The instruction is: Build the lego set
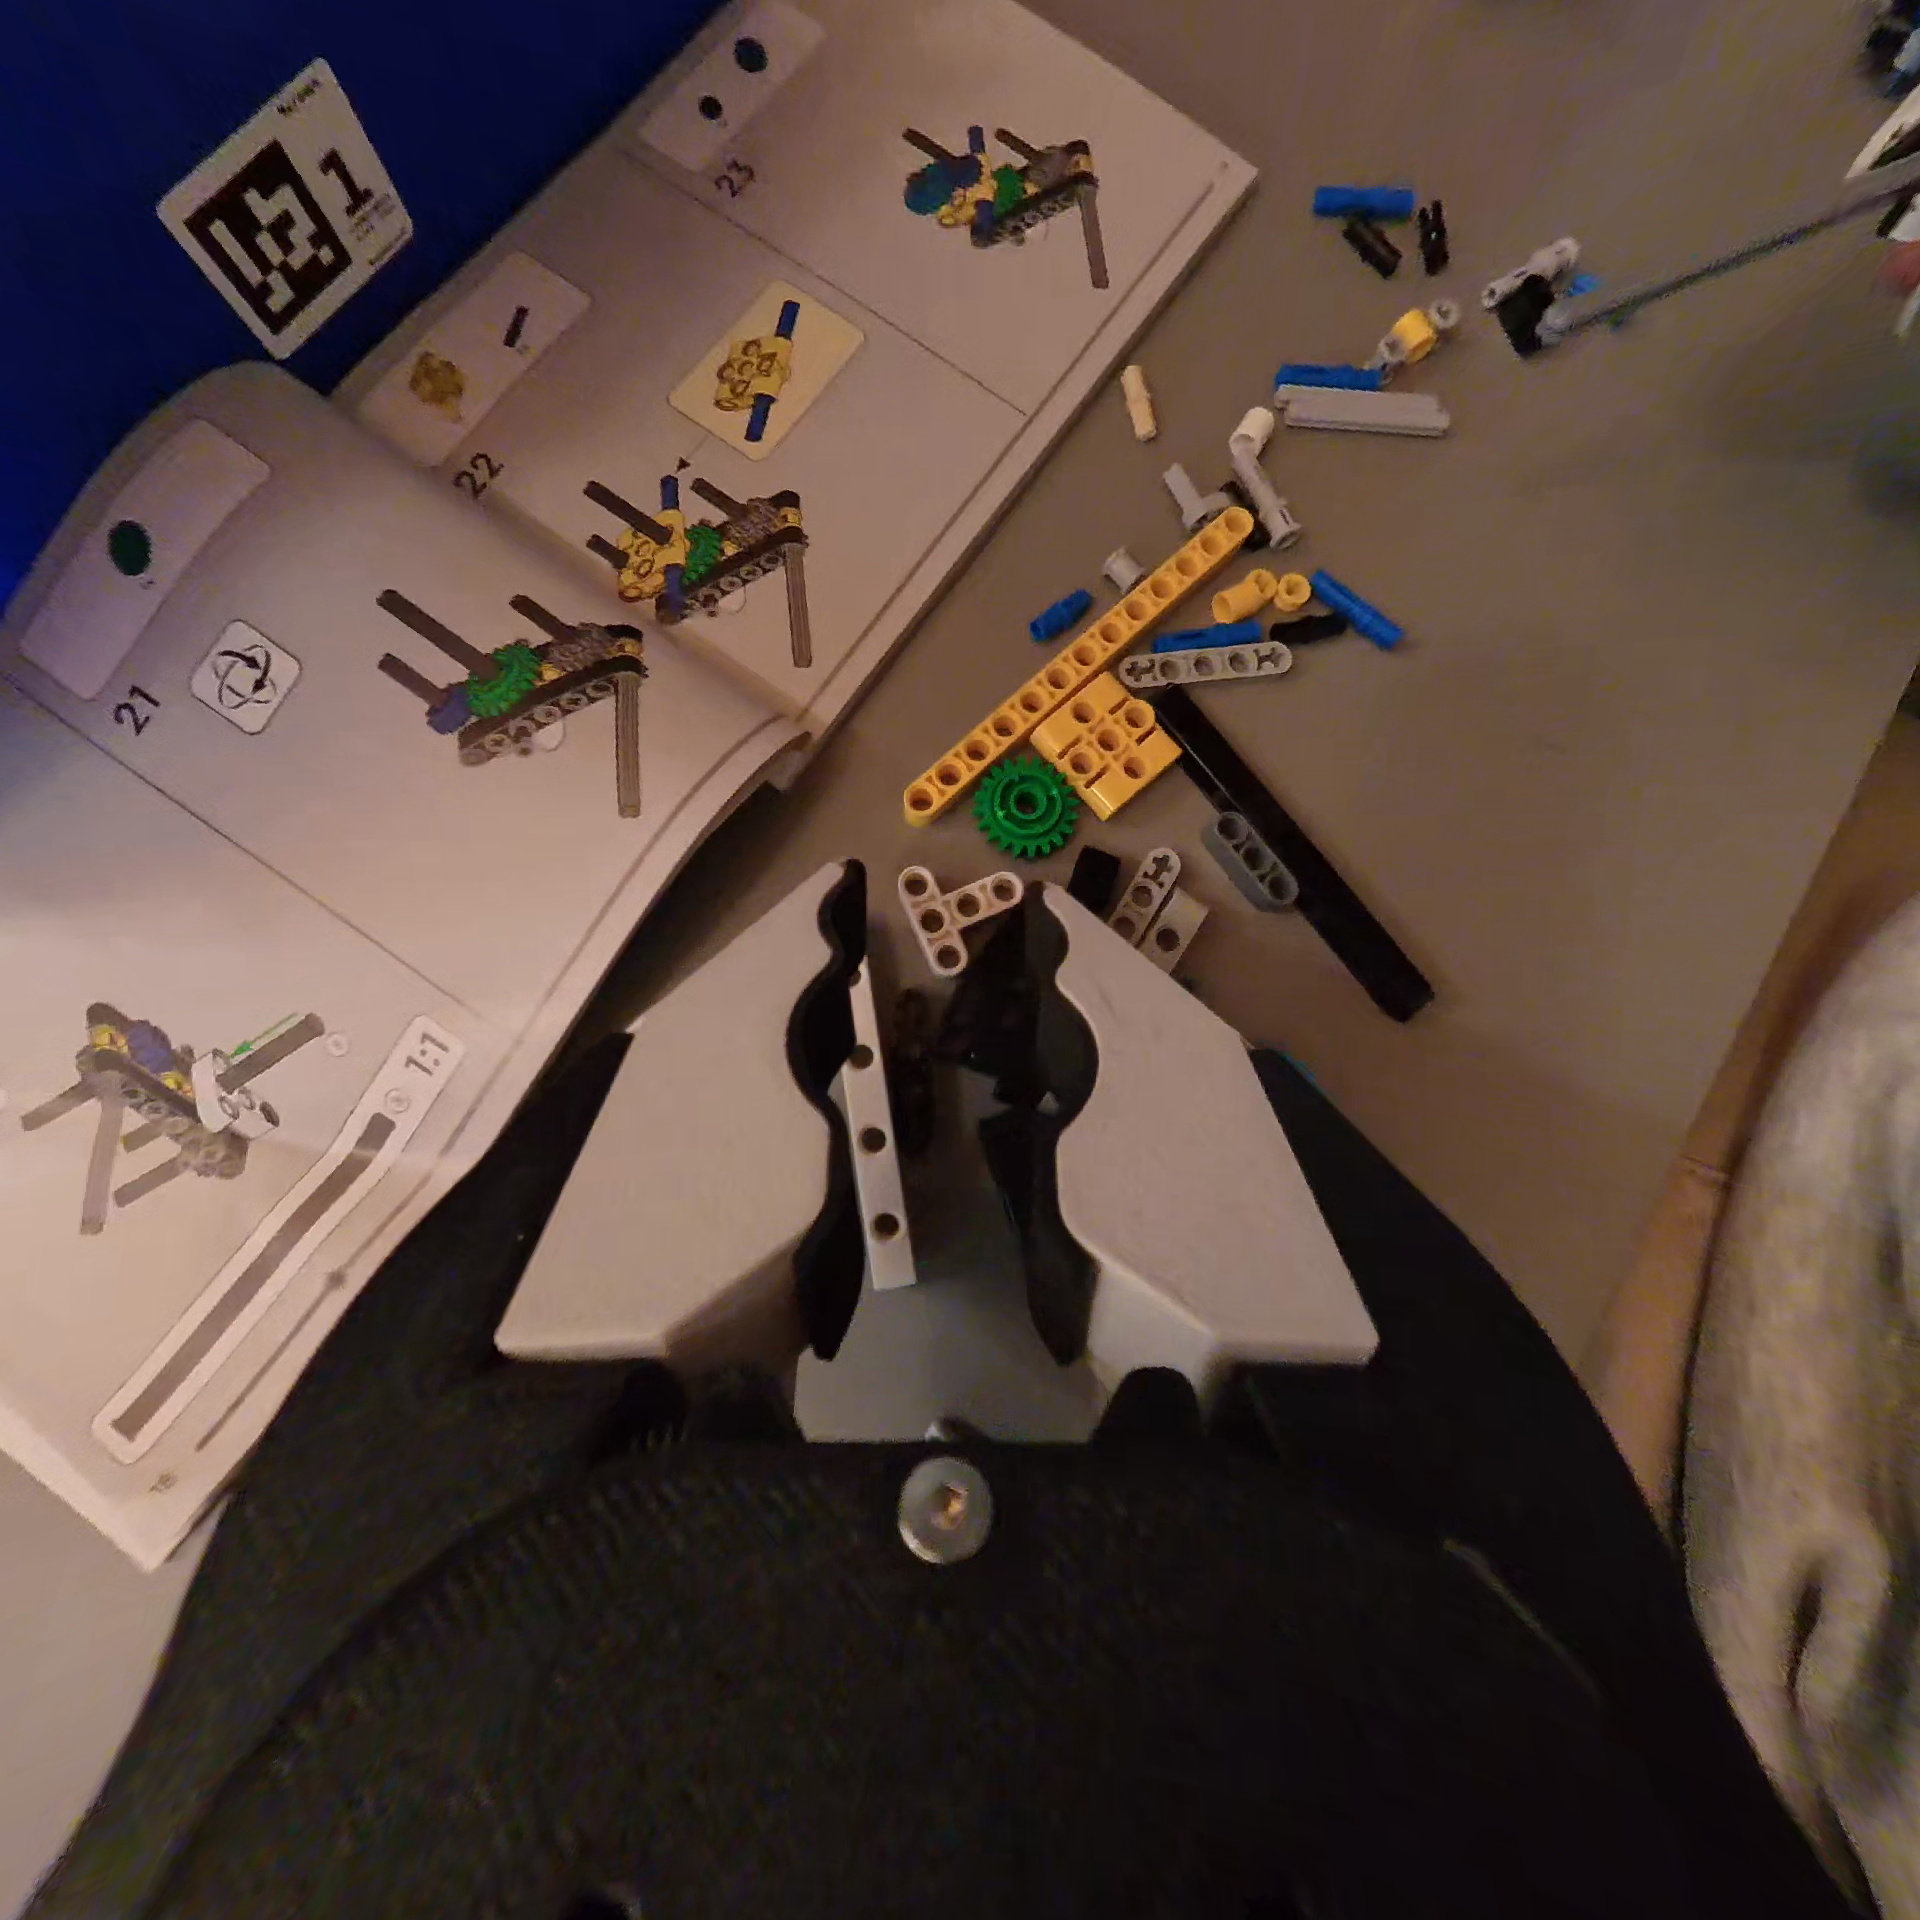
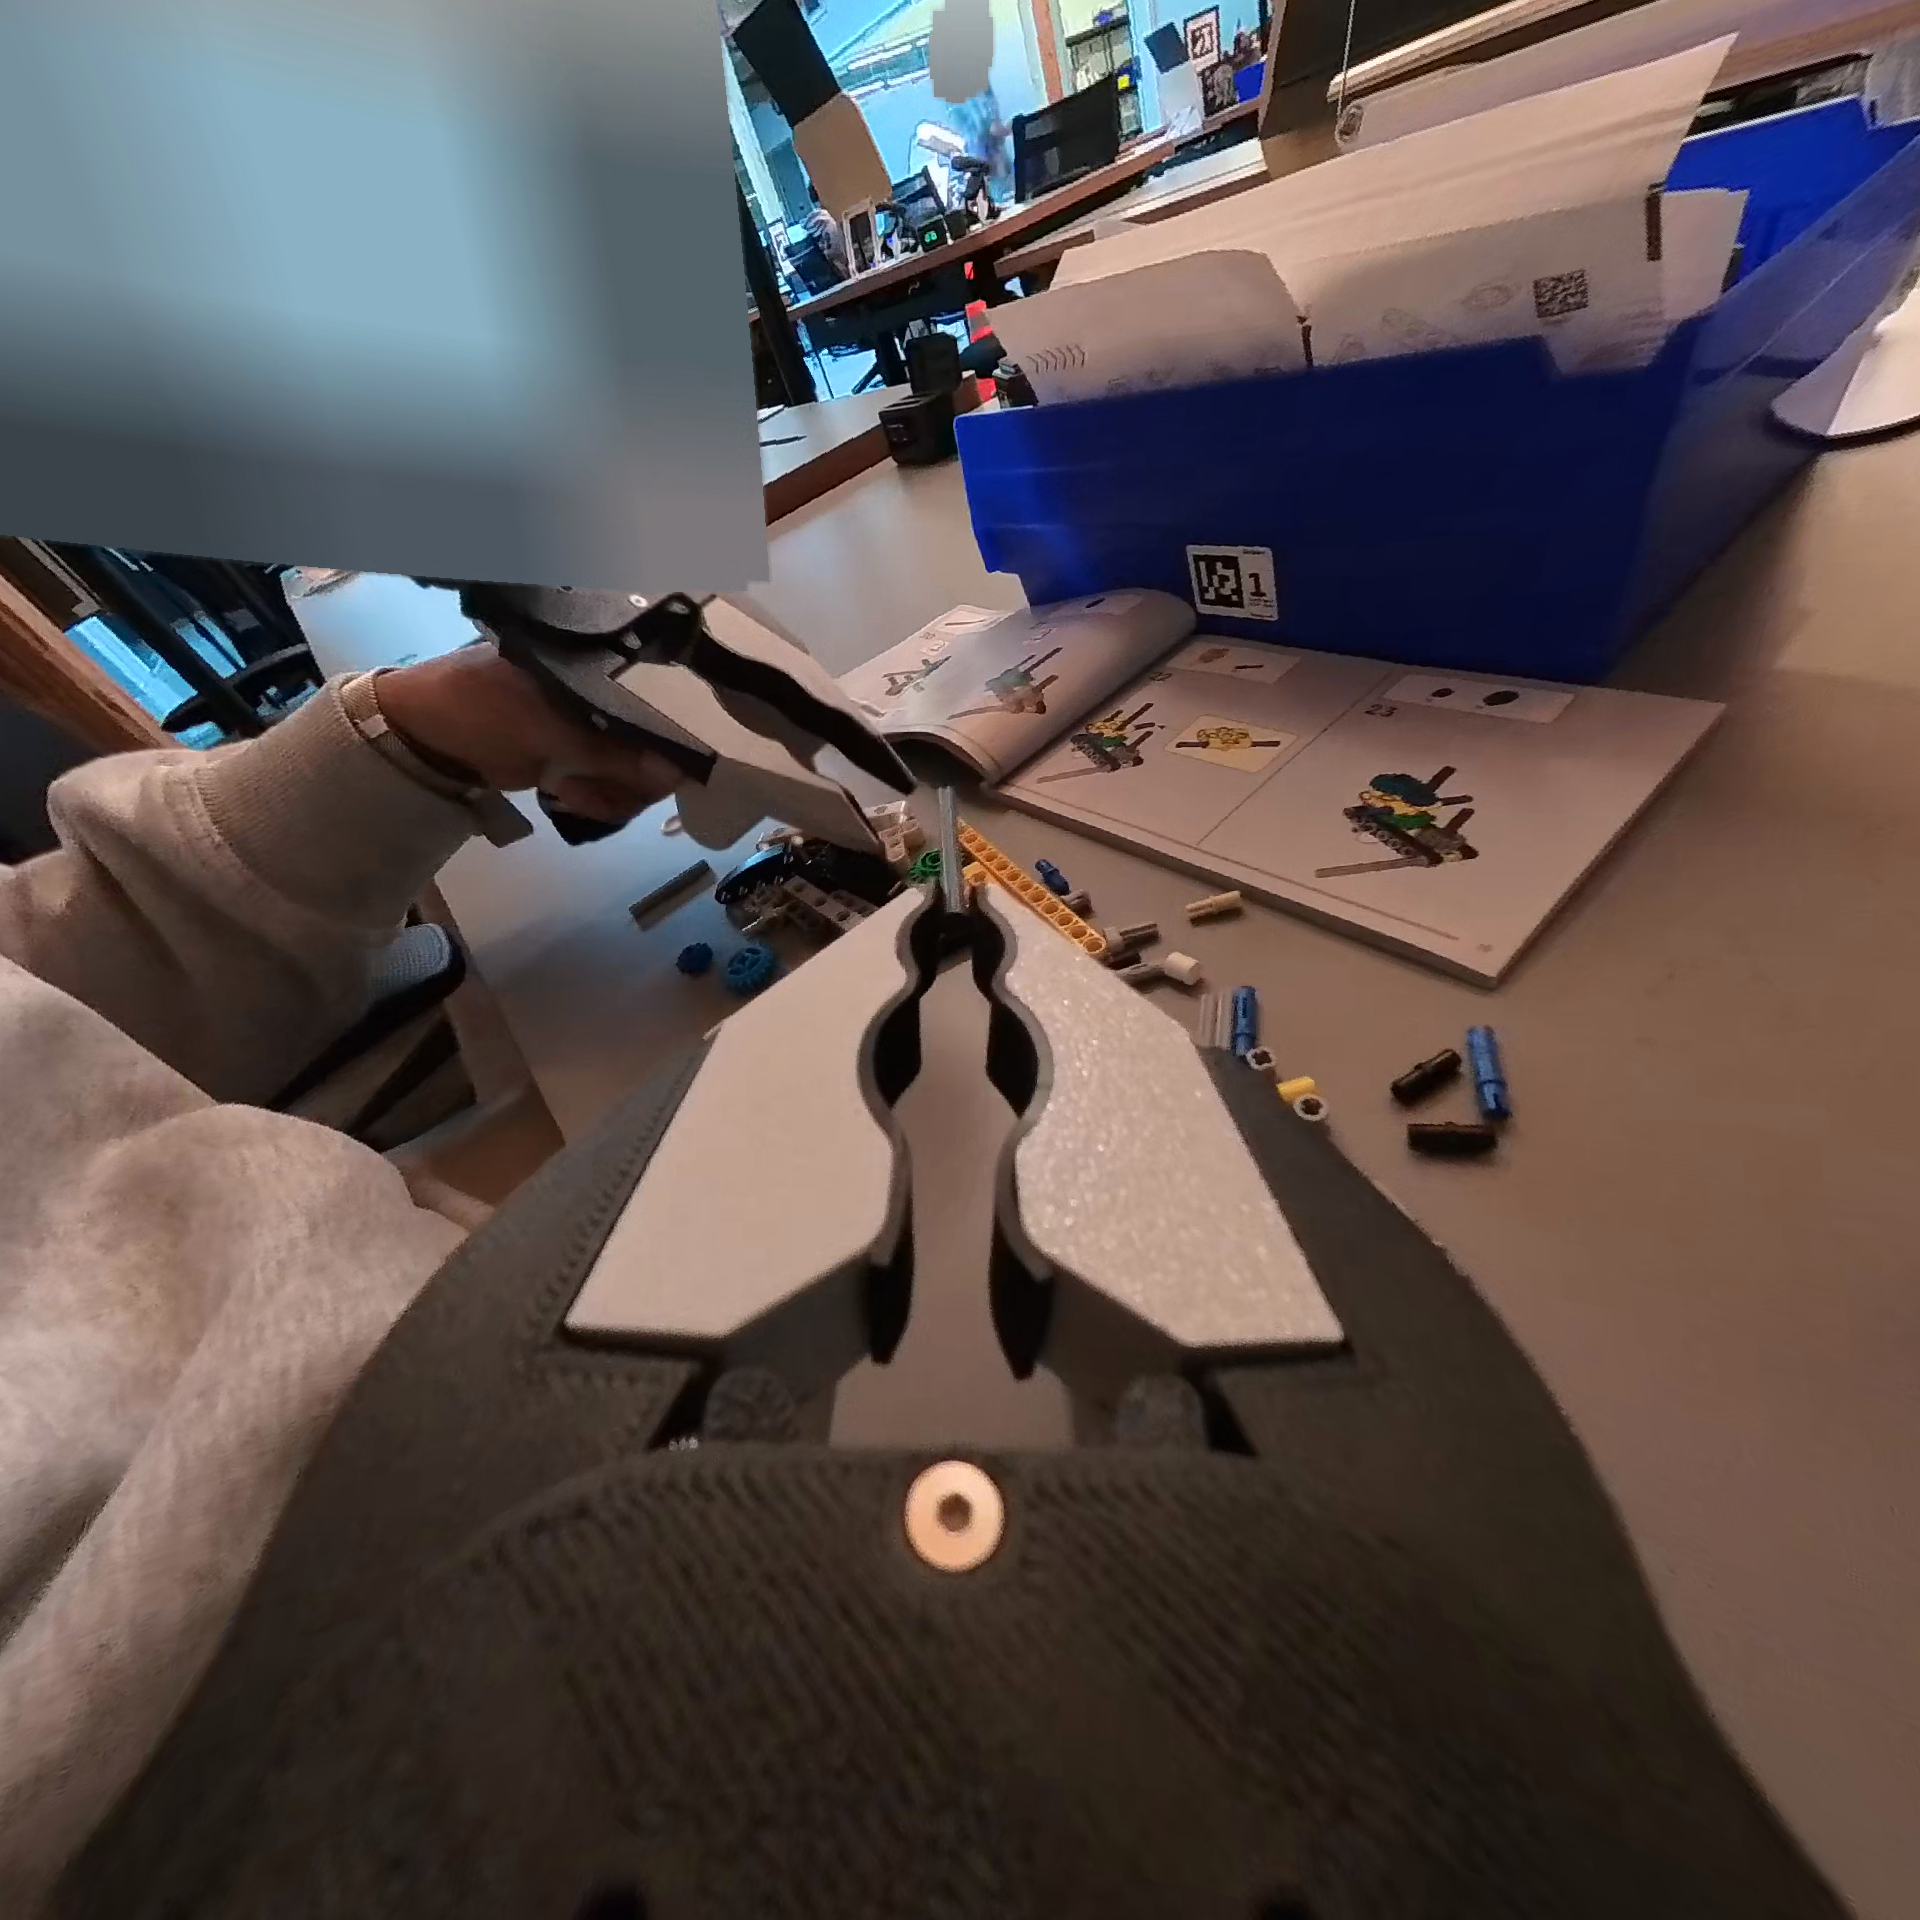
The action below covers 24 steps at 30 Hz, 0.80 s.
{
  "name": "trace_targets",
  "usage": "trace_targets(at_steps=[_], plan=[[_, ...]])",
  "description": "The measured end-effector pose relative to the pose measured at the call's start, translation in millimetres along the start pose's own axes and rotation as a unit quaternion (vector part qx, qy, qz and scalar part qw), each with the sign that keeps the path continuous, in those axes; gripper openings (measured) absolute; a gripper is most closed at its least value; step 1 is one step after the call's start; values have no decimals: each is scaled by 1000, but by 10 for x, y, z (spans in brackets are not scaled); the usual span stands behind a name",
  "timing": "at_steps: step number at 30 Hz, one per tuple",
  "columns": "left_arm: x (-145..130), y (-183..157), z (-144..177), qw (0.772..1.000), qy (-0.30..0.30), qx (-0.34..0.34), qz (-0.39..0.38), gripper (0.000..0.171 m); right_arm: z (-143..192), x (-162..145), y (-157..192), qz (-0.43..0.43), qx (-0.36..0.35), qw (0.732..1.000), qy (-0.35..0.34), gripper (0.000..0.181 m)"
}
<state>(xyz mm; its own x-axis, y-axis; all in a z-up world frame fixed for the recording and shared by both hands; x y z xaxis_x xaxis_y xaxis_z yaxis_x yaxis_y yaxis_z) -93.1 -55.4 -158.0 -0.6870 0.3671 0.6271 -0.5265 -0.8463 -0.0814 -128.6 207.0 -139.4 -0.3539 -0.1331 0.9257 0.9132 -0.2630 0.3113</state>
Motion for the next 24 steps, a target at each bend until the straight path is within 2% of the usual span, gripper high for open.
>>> trace_targets(at_steps=[4,7,11,14,17,20,22,24], plan=[[-29,1,-51,1000,8,0,9,28,-5,-1,9,3,4,1000,2,4],[-33,-29,-51,1000,11,-14,13,21,-3,-1,15,6,5,1000,1,4],[-47,-23,-11,1000,7,-2,8,0,-7,-3,29,12,4,1000,3,4],[-93,-49,-2,1000,6,-24,15,0,-12,-5,36,15,4,1000,5,4],[-98,-39,14,1000,-3,-9,14,1,-10,-4,33,14,5,1000,3,4],[-53,-11,-7,1000,-7,16,23,12,-12,-5,37,12,7,1000,3,4],[-40,-34,-44,999,0,1,43,24,-20,-8,51,9,13,1000,3,3],[-48,-47,-70,998,8,-5,58,27,-22,-11,68,12,15,1000,4,4]])
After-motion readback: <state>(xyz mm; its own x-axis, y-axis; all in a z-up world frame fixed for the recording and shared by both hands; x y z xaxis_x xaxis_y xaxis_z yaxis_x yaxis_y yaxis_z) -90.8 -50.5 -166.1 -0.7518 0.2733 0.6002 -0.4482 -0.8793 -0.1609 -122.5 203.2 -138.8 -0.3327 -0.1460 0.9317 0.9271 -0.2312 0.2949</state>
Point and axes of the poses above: each gripper's, where its closed fingertips meet, z back along the fingers, x out of its top, y = z × x across the jaws, the point moved 9 cm from there along z, back along the fingers, and after that the axes turned 3 degrees about y, right-handed, at the moved point
